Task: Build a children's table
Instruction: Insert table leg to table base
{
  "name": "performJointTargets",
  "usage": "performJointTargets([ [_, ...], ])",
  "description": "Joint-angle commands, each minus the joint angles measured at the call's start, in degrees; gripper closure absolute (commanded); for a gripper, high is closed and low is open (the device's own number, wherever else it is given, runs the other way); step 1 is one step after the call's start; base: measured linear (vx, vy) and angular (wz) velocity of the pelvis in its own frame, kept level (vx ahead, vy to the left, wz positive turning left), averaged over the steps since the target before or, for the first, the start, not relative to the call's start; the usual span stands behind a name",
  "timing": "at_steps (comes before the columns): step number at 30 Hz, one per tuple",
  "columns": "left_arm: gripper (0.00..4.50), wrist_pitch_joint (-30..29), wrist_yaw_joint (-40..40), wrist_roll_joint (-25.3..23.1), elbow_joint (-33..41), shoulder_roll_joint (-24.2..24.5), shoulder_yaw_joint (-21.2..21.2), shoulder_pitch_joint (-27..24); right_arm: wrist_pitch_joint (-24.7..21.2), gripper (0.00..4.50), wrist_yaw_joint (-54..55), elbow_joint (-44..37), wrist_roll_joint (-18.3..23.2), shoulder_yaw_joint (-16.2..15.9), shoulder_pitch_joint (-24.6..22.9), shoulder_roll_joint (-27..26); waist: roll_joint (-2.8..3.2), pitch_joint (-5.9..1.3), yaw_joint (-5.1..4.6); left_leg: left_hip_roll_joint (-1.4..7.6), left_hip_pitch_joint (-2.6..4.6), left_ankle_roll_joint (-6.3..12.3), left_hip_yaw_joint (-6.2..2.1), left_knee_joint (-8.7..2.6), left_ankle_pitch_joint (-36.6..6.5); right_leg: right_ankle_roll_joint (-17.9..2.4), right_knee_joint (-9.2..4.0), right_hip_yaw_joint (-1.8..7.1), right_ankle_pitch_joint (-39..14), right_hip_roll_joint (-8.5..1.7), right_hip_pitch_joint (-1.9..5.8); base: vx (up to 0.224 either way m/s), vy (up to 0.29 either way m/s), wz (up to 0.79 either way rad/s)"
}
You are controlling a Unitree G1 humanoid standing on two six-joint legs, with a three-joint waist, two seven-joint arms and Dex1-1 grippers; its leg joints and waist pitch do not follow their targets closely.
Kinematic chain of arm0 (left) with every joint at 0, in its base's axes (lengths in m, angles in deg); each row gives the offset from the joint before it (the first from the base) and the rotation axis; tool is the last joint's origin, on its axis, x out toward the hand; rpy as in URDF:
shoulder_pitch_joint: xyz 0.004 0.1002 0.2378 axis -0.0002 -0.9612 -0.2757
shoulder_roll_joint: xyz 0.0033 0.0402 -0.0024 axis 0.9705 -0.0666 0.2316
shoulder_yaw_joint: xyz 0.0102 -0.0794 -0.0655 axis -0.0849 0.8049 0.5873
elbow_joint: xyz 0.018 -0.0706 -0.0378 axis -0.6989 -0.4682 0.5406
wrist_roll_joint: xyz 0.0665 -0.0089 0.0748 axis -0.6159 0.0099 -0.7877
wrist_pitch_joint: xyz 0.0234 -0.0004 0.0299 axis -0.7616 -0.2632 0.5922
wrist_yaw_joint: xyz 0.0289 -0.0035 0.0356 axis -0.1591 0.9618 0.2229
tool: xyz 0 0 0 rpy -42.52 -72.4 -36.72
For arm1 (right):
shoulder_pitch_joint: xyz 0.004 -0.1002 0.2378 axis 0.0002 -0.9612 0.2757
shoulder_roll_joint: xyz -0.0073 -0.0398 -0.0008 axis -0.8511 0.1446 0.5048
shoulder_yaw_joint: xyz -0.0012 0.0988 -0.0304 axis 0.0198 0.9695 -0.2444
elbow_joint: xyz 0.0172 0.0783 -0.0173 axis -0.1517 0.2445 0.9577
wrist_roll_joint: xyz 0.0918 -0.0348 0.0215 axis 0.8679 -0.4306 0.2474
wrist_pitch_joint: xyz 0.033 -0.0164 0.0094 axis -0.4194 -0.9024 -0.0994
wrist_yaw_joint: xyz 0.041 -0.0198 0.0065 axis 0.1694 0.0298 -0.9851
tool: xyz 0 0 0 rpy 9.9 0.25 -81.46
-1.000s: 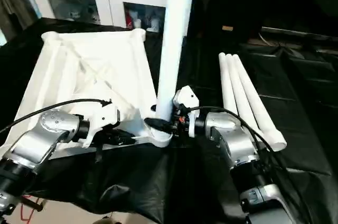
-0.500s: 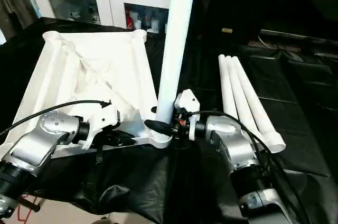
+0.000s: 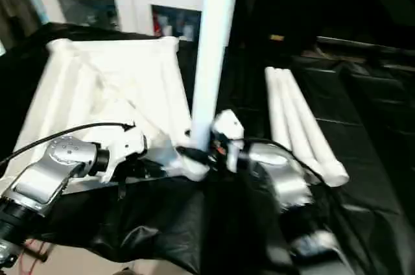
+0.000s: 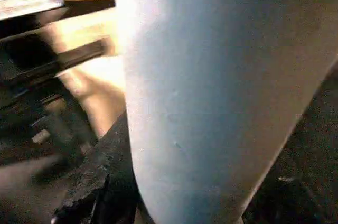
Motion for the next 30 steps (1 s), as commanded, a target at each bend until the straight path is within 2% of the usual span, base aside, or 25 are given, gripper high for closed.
performJointTargets([
  [1,4.50,-1.5,3.8,-0.3,0.1,-3.1,1.1,4.0,-3.4,2.59,8.2,8.5,-3.5,1.0,-0.3,-0.9,0.44,-2.55,0.02,3.05,0.85,-1.64,-1.07,-4.87,-14.6,-11.4,-5.31,2.71,-14.2,-6.12,1.59,0.000,0.000,0.00],
  [3,4.50,-3.2,7.1,-1.0,-1.8,-5.4,1.4,5.9,-3.8,2.59,11.2,10.4,-3.1,2.0,0.8,-2.4,0.49,-2.56,-0.10,3.03,0.92,-1.75,-0.96,-4.75,-14.8,-11.3,-5.48,2.80,-15.0,-6.12,1.42,0.000,0.000,0.00],
  [5,4.50,-4.1,10.4,-2.0,-3.7,-7.5,1.3,7.7,-4.3,2.59,13.9,12.3,-2.8,2.6,2.1,-3.7,0.47,-2.71,0.10,3.03,0.71,-1.45,-1.00,-4.68,-13.2,-11.3,-5.33,2.77,-13.0,-6.09,1.57,0.000,0.000,0.00],
  [8,4.50,-5.5,14.3,-3.1,-6.1,-11.3,0.6,10.4,-5.2,2.59,18.4,16.8,-2.1,4.0,4.8,-6.5,0.48,-2.96,0.19,3.01,0.57,-0.90,-0.92,-4.54,-10.7,-12.2,-4.95,2.68,-7.7,-6.04,1.79,0.000,0.000,0.00],
  [10,4.50,-6.7,15.7,-3.5,-6.7,-13.7,0.0,11.6,-5.6,2.59,20.3,19.1,-1.8,4.6,6.4,-8.1,0.69,-3.10,0.26,3.05,0.52,-0.64,-0.92,-4.48,-9.7,-12.9,-4.70,2.59,-4.2,-6.02,2.00,0.000,0.000,0.00],
  [13,4.50,-7.8,18.2,-5.0,-8.3,-16.5,-1.3,13.1,-4.6,2.59,22.0,22.0,-2.7,4.8,8.6,-10.0,0.63,-3.13,0.16,3.07,0.53,-0.06,-0.81,-4.45,-9.1,-13.5,-4.59,2.51,-1.6,-6.01,2.12,0.000,0.000,0.00],
  [17,4.50,-8.0,19.2,-5.5,-9.6,-17.3,-1.4,13.6,-4.1,2.59,22.9,23.4,-3.0,5.7,9.6,-10.9,0.63,-2.97,0.23,3.13,0.52,0.04,-0.82,-4.53,-10.4,-13.4,-4.86,2.59,-3.8,-6.18,2.12,0.000,0.000,0.00],
  [21,4.50,-7.8,19.2,-5.7,-10.0,-17.0,-1.1,13.6,-3.4,2.59,23.1,24.4,-3.4,6.0,10.0,-11.1,0.54,-2.74,0.21,3.25,0.72,-0.52,-0.89,-4.82,-13.2,-12.7,-5.30,2.60,-8.2,-6.22,1.79,0.000,0.000,0.00],
  [25,4.50,-7.5,19.1,-5.9,-10.2,-16.8,-0.6,13.6,-3.0,2.59,23.2,25.2,-3.8,6.3,10.5,-11.2,0.50,-2.67,0.11,3.24,0.67,-0.60,-0.90,-4.90,-13.9,-12.5,-5.38,2.67,-9.4,-6.24,1.64,0.000,0.000,0.00],
  [26,4.50,-7.0,19.1,-5.9,-10.2,-16.6,-0.4,13.5,-3.2,2.03,22.2,25.0,-3.0,7.1,10.6,-11.5,0.43,-2.64,0.13,3.26,0.66,-0.57,-0.92,-4.94,-14.1,-12.4,-5.43,2.67,-9.8,-6.27,1.64,0.000,0.000,0.00],
  [30,4.50,-4.4,17.8,-5.2,-9.3,-16.0,-0.1,12.9,-2.5,1.80,20.2,24.1,-2.6,7.5,10.7,-11.5,0.40,-2.68,0.16,3.31,0.60,-0.36,-0.95,-5.00,-14.1,-12.0,-5.53,2.74,-10.4,-6.36,1.58,0.000,0.000,0.00],
])
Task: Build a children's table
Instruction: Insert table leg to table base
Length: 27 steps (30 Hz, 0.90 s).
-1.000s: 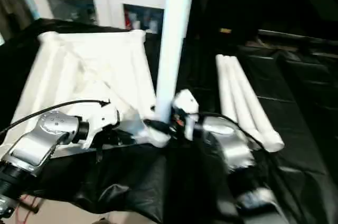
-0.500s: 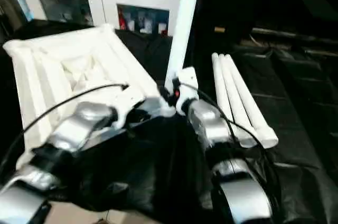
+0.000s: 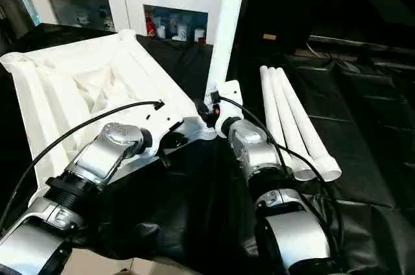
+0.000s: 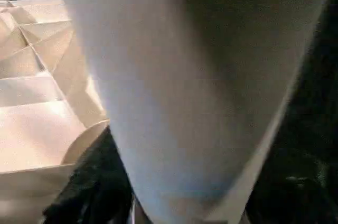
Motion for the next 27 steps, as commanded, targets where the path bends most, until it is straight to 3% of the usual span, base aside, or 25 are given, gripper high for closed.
performJointTargets([
  [1,4.50,4.0,0.1,0.8,2.2,-1.4,0.1,2.3,-3.1,1.68,-3.9,4.1,-0.4,-2.8,-2.3,-3.4,0.62,-2.80,0.14,3.29,0.64,-0.30,-1.06,-4.86,-13.5,-12.1,-5.12,2.76,-9.4,-6.37,1.69,0.000,0.000,0.00],
  [7,4.50,5.1,-2.0,1.7,4.9,0.1,0.6,0.9,-1.2,1.08,-9.3,0.4,0.3,-2.8,-2.5,-2.4,0.69,-2.86,0.11,3.33,0.46,0.66,-0.94,-4.81,-11.1,-13.1,-4.83,2.71,-5.1,-6.35,2.00,0.000,0.000,0.00],
  [8,4.50,5.5,-2.6,1.9,5.2,0.5,0.6,0.6,-1.2,1.00,-10.4,-0.6,0.5,-2.8,-2.7,-2.0,1.01,-2.85,0.14,3.34,0.44,0.71,-0.98,-4.80,-11.1,-13.2,-4.81,2.71,-4.9,-6.37,2.00,0.000,0.000,0.00],
  [10,4.50,5.8,-3.3,2.2,5.7,1.1,0.7,0.1,-1.5,0.76,-11.8,-2.1,0.5,-3.2,-3.0,-1.3,0.83,-3.02,0.08,3.29,0.42,1.19,-0.84,-4.67,-9.4,-13.5,-4.60,2.68,-2.3,-6.22,2.19,0.000,0.000,0.00],
  [13,4.50,6.8,-5.1,2.7,6.6,2.2,0.6,-0.8,-1.8,0.60,-13.6,-4.1,-0.3,-4.3,-3.7,0.3,1.14,-3.06,0.12,3.35,0.43,1.74,-0.78,-4.58,-7.9,-14.2,-4.44,2.62,0.4,-6.19,2.30,0.000,0.000,0.00],
  [17,4.50,8.3,-9.7,4.0,9.2,4.4,0.2,-2.7,-4.3,0.60,-20.3,-9.0,-0.4,-6.3,-5.8,3.8,1.17,-3.20,0.14,3.36,0.41,2.83,-0.72,-4.42,-5.9,-14.9,-4.06,2.53,4.3,-6.06,2.59,0.000,0.000,0.00],
  [22,4.50,8.7,-13.7,5.6,11.0,6.6,0.0,-3.9,-8.8,0.60,-30.0,-16.5,0.4,-8.5,-9.0,9.2,1.28,-3.52,0.99,3.41,0.55,4.83,-0.59,-4.02,-1.9,-15.6,-3.30,2.37,12.0,-5.92,2.89,0.000,0.000,0.00],
  [27,4.50,10.3,-17.6,6.6,12.5,8.7,-0.1,-5.1,-11.4,0.60,-37.0,-21.9,1.3,-10.7,-11.1,14.4,1.21,-3.43,1.36,3.45,0.51,5.48,-0.60,-3.93,-1.7,-15.7,-3.28,2.31,12.6,-5.95,3.06,0.000,0.000,0.00],
])
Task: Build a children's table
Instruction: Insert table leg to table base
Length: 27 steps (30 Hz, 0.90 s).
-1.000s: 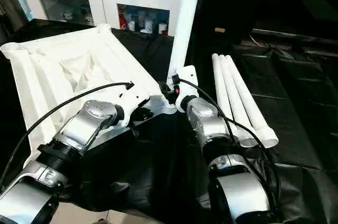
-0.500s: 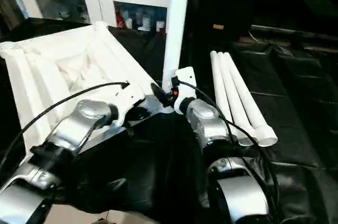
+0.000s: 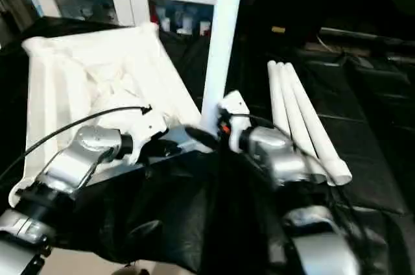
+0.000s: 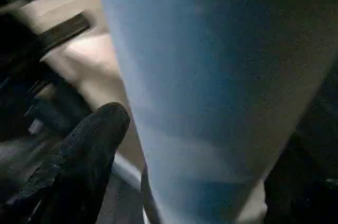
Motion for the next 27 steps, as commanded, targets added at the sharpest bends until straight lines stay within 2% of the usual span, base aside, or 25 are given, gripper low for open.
performJointTargets([
  [1,4.50,3.0,-1.9,2.2,4.0,-0.3,0.2,1.0,-2.2,0.60,-4.1,-1.6,0.2,-2.5,-1.6,0.9,0.58,-4.01,0.01,3.39,0.99,4.84,-0.77,-3.28,-2.0,-15.9,-2.44,2.40,12.1,-6.05,3.13,0.000,0.000,0.00],
  [3,4.50,3.7,-5.1,3.1,5.6,1.4,-0.1,-0.3,-3.7,0.60,-6.8,-4.4,0.4,-3.0,-2.5,3.3,0.53,-4.00,0.19,3.51,1.03,4.43,-0.83,-3.34,-2.9,-15.7,-2.51,2.38,10.3,-6.13,3.32,0.000,0.000,0.00],
  [6,4.50,4.2,-6.7,3.3,6.2,2.6,-0.4,-1.0,-3.4,0.60,-7.5,-5.8,0.0,-3.1,-3.1,4.2,0.61,-3.94,0.34,3.42,1.10,4.15,-0.67,-3.23,-3.0,-15.9,-2.57,2.34,9.5,-5.98,3.00,0.000,0.000,0.00],
  [10,4.50,4.5,-8.5,3.2,6.8,4.1,-0.8,-1.9,-3.6,0.60,-7.8,-7.5,-0.7,-4.0,-3.8,5.0,0.68,-3.90,0.52,3.39,1.22,3.51,-0.72,-3.26,-3.3,-15.5,-2.59,2.36,7.7,-5.94,2.95,0.000,0.000,0.00],
  [11,4.50,4.5,-8.7,3.3,6.9,4.3,-0.8,-2.0,-3.9,0.85,-7.8,-8.0,-0.6,-4.1,-3.9,5.0,0.67,-3.87,0.51,3.36,1.19,3.47,-0.69,-3.25,-3.3,-15.5,-2.58,2.36,7.6,-5.90,2.93,0.000,0.000,0.00],
  [14,4.50,4.3,-9.4,3.5,7.5,4.8,-0.6,-2.5,-5.1,0.97,-7.9,-9.5,-0.2,-4.5,-4.4,4.8,0.65,-4.00,0.95,3.35,1.20,3.34,-0.68,-3.15,-2.6,-15.3,-2.41,2.41,8.4,-5.97,2.98,0.000,0.000,0.00],
  [20,4.50,4.2,-10.0,3.5,8.0,5.3,-0.6,-2.9,-5.5,1.65,-8.4,-10.4,0.1,-4.9,-4.9,4.5,0.63,-3.96,1.14,3.32,1.19,2.89,-0.70,-3.17,-3.0,-15.1,-2.40,2.34,7.8,-5.91,2.89,0.000,0.000,0.00],
  [27,4.50,4.0,-9.6,3.3,7.9,5.2,-0.8,-3.2,-5.7,1.73,-7.8,-10.2,-0.1,-5.3,-5.7,3.8,0.51,-3.96,1.16,3.21,1.16,2.62,-0.71,-3.12,-3.4,-14.7,-2.41,2.38,6.3,-5.93,2.91,0.000,0.000,0.00],
])
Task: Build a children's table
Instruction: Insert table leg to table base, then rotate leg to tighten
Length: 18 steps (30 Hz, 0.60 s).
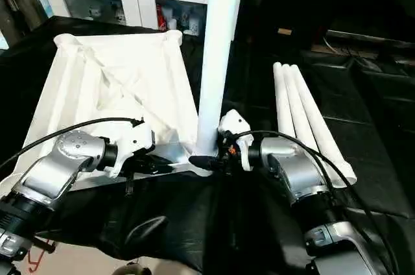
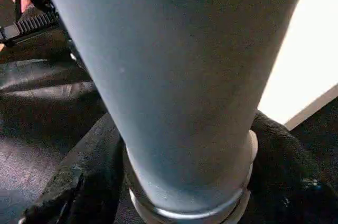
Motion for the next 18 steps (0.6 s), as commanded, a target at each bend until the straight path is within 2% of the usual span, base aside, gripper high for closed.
performJointTargets([
  [1,4.50,1.2,0.1,1.2,2.8,-0.9,-0.3,0.6,-0.8,1.73,0.8,-1.0,0.3,-0.7,-1.3,-0.8,0.29,-4.15,-0.18,3.15,1.02,2.63,-0.70,-3.35,-3.5,-14.7,-2.94,2.42,6.5,-5.93,2.91,0.000,0.000,0.00],
  [5,4.50,-0.4,3.7,0.5,0.9,-3.4,0.3,1.6,0.0,1.73,7.7,3.6,-0.4,1.2,-1.1,-4.4,0.26,-4.04,-0.40,3.07,1.04,2.05,-0.69,-3.42,-4.6,-14.7,-3.17,2.46,4.6,-6.02,2.79,0.000,0.000,0.00],
  [8,4.50,-1.3,8.3,-1.0,-1.7,-5.7,0.9,3.2,1.0,1.73,14.7,8.2,-2.0,2.4,0.2,-7.0,0.15,-3.75,-0.62,3.03,1.12,0.45,-0.75,-3.71,-6.9,-14.0,-3.77,2.54,-1.4,-6.15,2.75,0.000,0.000,0.00],
  [9,4.50,-2.3,10.8,-1.5,-3.1,-7.2,1.3,4.2,1.3,1.73,19.5,11.0,-2.4,3.5,1.2,-8.9,0.45,-3.69,-0.98,2.92,1.29,-0.71,-0.79,-3.78,-8.3,-13.7,-3.96,2.57,-4.7,-6.10,2.55,0.000,0.000,0.00],
  [10,4.50,-2.9,12.7,-1.8,-4.0,-8.2,1.7,4.8,1.2,1.74,22.5,12.7,-2.3,4.4,2.0,-10.3,0.45,-3.69,-0.98,2.92,1.29,-0.71,-0.79,-3.78,-8.3,-13.7,-3.96,2.57,-4.7,-6.10,2.55,0.000,0.000,0.00],
  [11,4.50,-4.1,16.0,-2.4,-5.6,-10.0,2.3,6.0,0.7,1.74,27.9,15.5,-2.1,6.2,3.3,-12.9,0.35,-3.55,-1.40,2.78,1.31,-1.40,-0.73,-3.83,-9.4,-13.4,-4.24,2.66,-6.6,-6.04,2.35,0.000,0.000,0.00],
  [12,4.50,-4.1,16.0,-2.4,-5.6,-10.0,2.3,6.0,0.7,1.74,27.9,15.5,-2.1,6.2,3.3,-12.9,0.34,-3.56,-1.74,2.70,1.37,-1.94,-0.90,-3.93,-10.6,-13.1,-4.48,2.62,-8.9,-6.09,2.32,0.000,0.000,0.00],
  [13,4.50,-6.3,21.4,-3.6,-7.8,-12.9,2.9,7.8,1.4,1.74,34.6,19.3,-1.9,8.0,5.3,-17.1,0.45,-3.56,-1.85,2.71,1.22,-2.02,-0.96,-3.95,-11.2,-12.4,-4.57,2.60,-10.0,-6.06,2.41,0.000,0.000,0.00],
  [18,4.50,-6.9,27.1,-4.9,-10.8,-17.1,2.9,9.7,2.8,1.74,42.9,25.0,-2.5,8.6,8.7,-22.3,0.54,-3.54,-2.24,2.72,1.22,-2.32,-1.02,-4.06,-12.0,-12.1,-4.73,2.63,-10.5,-6.02,2.05,0.000,0.000,0.00],
])
